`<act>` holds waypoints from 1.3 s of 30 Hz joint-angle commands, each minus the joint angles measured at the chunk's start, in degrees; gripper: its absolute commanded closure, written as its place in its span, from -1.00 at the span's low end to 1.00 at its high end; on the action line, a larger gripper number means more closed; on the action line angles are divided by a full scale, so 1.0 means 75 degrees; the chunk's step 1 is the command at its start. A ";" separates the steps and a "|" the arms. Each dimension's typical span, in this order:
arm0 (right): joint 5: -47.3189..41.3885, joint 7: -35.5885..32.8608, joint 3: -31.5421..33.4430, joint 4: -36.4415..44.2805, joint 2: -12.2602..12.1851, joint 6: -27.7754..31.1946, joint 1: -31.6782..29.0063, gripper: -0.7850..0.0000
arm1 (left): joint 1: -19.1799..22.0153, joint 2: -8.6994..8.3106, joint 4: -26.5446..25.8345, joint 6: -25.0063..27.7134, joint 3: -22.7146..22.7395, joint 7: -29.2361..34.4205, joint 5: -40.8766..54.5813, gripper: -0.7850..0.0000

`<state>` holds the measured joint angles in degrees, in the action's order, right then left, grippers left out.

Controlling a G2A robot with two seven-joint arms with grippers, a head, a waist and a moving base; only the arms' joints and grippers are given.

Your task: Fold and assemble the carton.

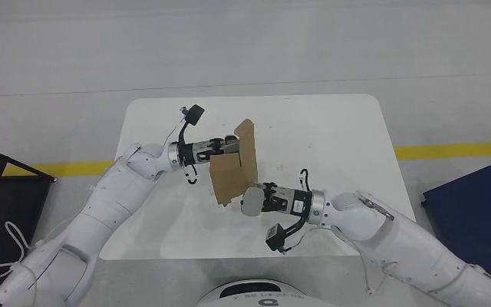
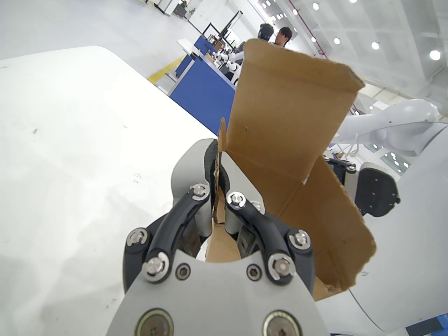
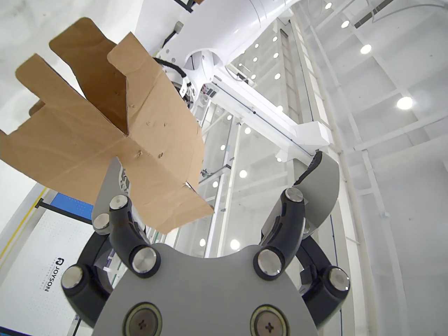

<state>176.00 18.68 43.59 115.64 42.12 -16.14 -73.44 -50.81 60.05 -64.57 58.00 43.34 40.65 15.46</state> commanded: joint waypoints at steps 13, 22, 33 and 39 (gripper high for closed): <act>0.0000 -0.0083 0.0230 0.0101 -0.0184 -0.0201 -0.0245 -1.00 | -0.0290 -0.0064 -0.0090 0.0000 0.0920 0.0064 0.0634 1.00; -0.0659 -0.0251 0.0339 0.0024 -0.0141 -0.1081 -0.0367 -1.00 | -0.0500 -0.0048 -0.0265 -0.0173 0.0946 -0.0171 0.0957 1.00; -0.0547 -0.0184 0.0569 -0.0129 -0.0015 -0.1514 -0.0526 -1.00 | -0.0470 0.0168 -0.0032 -0.0106 0.0547 0.0353 0.2047 1.00; -0.0748 -0.0135 0.0659 -0.0285 0.0071 -0.1880 -0.0577 -1.00 | -0.0364 0.0267 0.0206 -0.0120 0.0467 0.0871 0.3422 1.00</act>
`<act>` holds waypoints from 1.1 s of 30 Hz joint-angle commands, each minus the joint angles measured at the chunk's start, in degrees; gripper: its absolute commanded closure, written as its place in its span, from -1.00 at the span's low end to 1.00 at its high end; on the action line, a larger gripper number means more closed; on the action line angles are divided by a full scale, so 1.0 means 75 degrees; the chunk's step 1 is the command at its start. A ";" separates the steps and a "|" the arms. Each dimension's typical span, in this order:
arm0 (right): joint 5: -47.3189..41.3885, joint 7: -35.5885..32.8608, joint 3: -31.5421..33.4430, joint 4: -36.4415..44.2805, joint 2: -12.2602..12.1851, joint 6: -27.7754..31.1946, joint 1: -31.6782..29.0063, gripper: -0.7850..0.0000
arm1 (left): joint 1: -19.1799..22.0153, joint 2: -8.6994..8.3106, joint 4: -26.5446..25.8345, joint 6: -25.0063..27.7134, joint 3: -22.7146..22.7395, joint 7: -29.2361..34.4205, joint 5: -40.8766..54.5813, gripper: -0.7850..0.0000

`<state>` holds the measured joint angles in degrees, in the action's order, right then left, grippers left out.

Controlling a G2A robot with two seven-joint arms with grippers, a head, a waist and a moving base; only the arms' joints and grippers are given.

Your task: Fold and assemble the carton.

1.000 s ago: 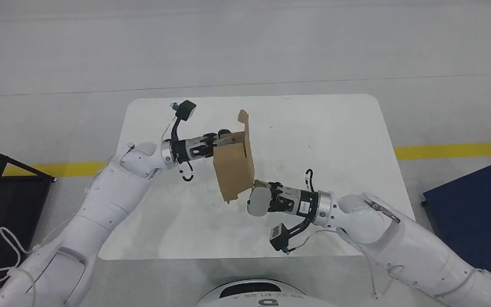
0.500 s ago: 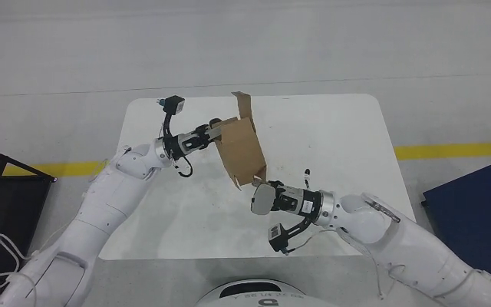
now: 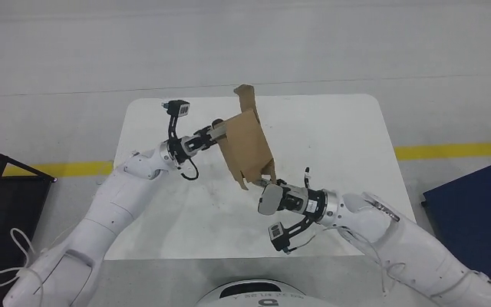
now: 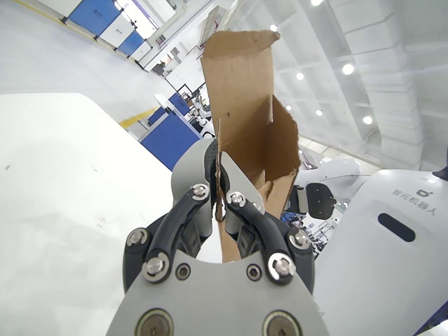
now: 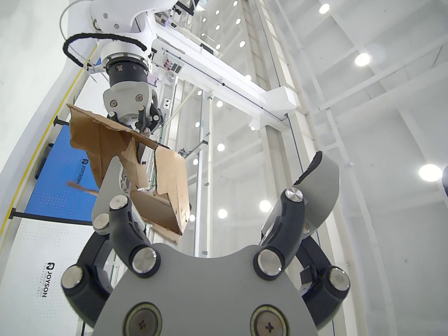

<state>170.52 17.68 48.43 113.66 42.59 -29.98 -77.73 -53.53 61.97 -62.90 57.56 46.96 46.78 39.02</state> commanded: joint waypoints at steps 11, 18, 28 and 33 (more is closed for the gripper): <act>-0.0394 -0.0172 0.0193 -0.0156 0.0165 -0.1538 -0.0301 -1.00 | -0.0357 0.0147 -0.0338 -0.1475 0.0287 0.1469 0.3904 1.00; -0.1314 0.0117 0.0315 -0.0405 0.0197 -0.1871 -0.0367 -1.00 | -0.0436 0.0327 0.0298 -0.2043 0.0816 0.2037 0.4206 1.00; -0.2377 0.0324 0.0155 -0.0571 0.0282 -0.2519 -0.0348 -1.00 | -0.0634 0.0317 -0.0076 -0.2002 0.0963 0.1735 0.3894 1.00; -0.4208 0.1065 -0.0238 -0.1395 0.0508 -0.2786 0.0118 -1.00 | -0.0925 0.0249 -0.0187 -0.1748 0.1364 0.1740 0.3137 1.00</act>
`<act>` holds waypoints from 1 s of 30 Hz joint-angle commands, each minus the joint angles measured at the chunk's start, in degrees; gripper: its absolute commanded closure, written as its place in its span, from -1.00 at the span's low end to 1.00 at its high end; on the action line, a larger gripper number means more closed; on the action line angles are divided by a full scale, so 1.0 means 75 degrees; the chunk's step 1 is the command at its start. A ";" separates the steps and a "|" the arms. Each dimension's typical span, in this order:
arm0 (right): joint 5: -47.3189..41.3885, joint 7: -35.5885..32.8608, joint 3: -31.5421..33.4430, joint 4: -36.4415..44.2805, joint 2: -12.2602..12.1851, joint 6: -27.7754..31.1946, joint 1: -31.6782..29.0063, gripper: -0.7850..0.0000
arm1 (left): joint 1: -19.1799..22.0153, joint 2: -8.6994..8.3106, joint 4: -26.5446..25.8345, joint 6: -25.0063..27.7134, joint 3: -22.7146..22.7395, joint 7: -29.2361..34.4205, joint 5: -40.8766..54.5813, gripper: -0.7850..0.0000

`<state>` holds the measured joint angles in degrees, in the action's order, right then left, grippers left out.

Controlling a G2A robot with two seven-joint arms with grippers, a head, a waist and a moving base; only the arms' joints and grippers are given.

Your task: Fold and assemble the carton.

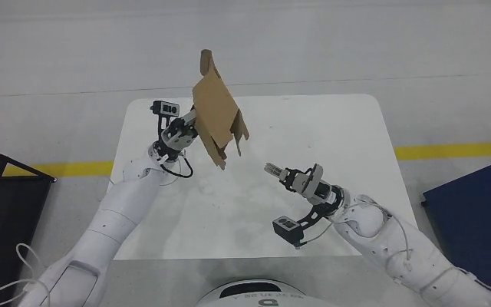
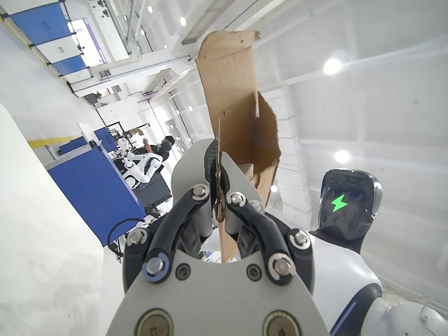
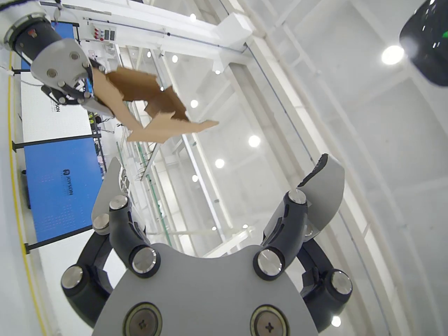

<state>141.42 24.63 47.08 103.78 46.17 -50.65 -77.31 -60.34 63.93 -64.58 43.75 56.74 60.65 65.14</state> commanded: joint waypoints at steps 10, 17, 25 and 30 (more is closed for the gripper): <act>-0.0937 0.0698 -0.0248 -0.0298 0.0131 0.0320 0.0277 -1.00 | -0.0098 -0.0038 0.0080 0.0610 0.0249 -0.0626 -0.1269 1.00; -0.4404 0.2907 -0.0570 -0.0054 0.0307 0.1139 0.0343 -1.00 | -0.0447 -0.0109 -0.0269 0.1329 0.0640 -0.1449 -0.2939 1.00; -0.5961 0.3915 -0.0631 -0.1106 0.0617 0.2295 0.0783 -1.00 | -0.0511 0.0028 -0.0350 0.1900 0.0648 -0.2832 -0.5107 1.00; -0.5961 0.3915 -0.0631 -0.1106 0.0617 0.2295 0.0783 -1.00 | -0.0430 0.0104 -0.0376 0.1814 0.0597 -0.3275 -0.5755 1.00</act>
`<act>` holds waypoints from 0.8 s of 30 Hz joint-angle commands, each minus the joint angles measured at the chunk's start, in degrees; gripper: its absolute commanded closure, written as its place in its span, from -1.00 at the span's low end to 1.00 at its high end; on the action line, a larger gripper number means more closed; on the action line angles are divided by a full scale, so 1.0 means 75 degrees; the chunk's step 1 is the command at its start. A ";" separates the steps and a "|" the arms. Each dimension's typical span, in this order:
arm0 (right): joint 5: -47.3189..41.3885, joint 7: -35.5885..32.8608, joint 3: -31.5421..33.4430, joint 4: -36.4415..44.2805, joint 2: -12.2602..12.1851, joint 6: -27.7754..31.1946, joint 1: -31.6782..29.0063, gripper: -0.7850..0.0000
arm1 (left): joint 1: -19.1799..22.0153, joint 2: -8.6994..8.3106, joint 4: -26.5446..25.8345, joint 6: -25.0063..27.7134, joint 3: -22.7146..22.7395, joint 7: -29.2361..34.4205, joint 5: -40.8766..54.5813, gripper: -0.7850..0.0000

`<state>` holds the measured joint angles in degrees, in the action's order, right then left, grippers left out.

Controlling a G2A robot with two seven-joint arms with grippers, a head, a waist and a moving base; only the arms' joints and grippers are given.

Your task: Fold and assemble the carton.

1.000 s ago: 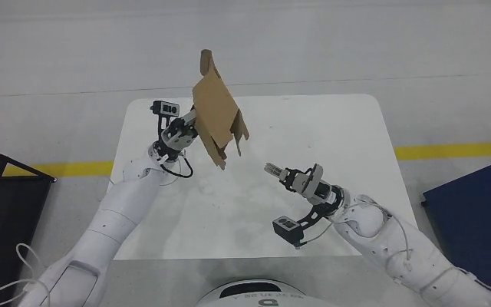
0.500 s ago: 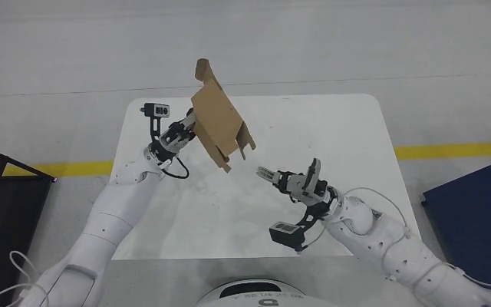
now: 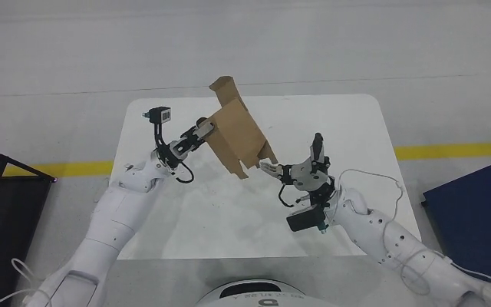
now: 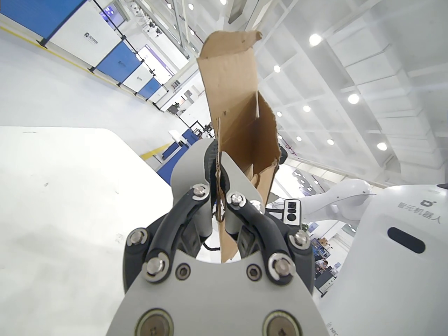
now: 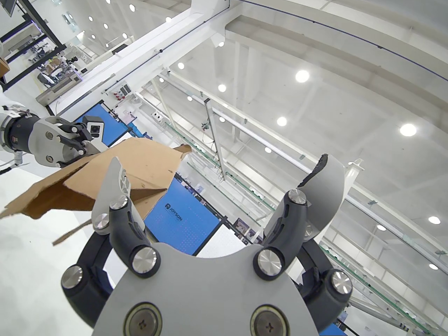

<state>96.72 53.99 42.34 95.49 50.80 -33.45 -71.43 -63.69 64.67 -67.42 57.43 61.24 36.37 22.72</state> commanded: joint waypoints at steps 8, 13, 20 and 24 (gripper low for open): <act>-0.2047 0.1013 -0.0117 -0.0116 0.0123 0.3502 0.0205 -1.00 | 0.0138 0.0067 -0.0042 -0.0027 0.0156 -0.0811 -0.1625 1.00; -0.2653 0.0181 -0.0271 -0.0813 0.0303 0.5206 0.0644 -1.00 | 0.0109 0.0116 -0.0256 -0.0121 0.0168 -0.1261 -0.2453 1.00; -0.2516 -0.0568 -0.0494 -0.0961 0.0542 0.5876 0.0921 -1.00 | 0.0127 0.0185 -0.0425 -0.0209 0.0119 -0.1696 -0.3070 1.00; -0.2341 -0.0705 -0.0598 -0.0909 0.0659 0.6025 0.0961 -1.00 | 0.0165 0.0230 -0.0439 -0.0287 0.0069 -0.1912 -0.3375 1.00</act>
<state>78.94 48.79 38.01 88.51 55.60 11.35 -64.29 -62.49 66.33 -70.73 55.39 61.83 22.41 -2.16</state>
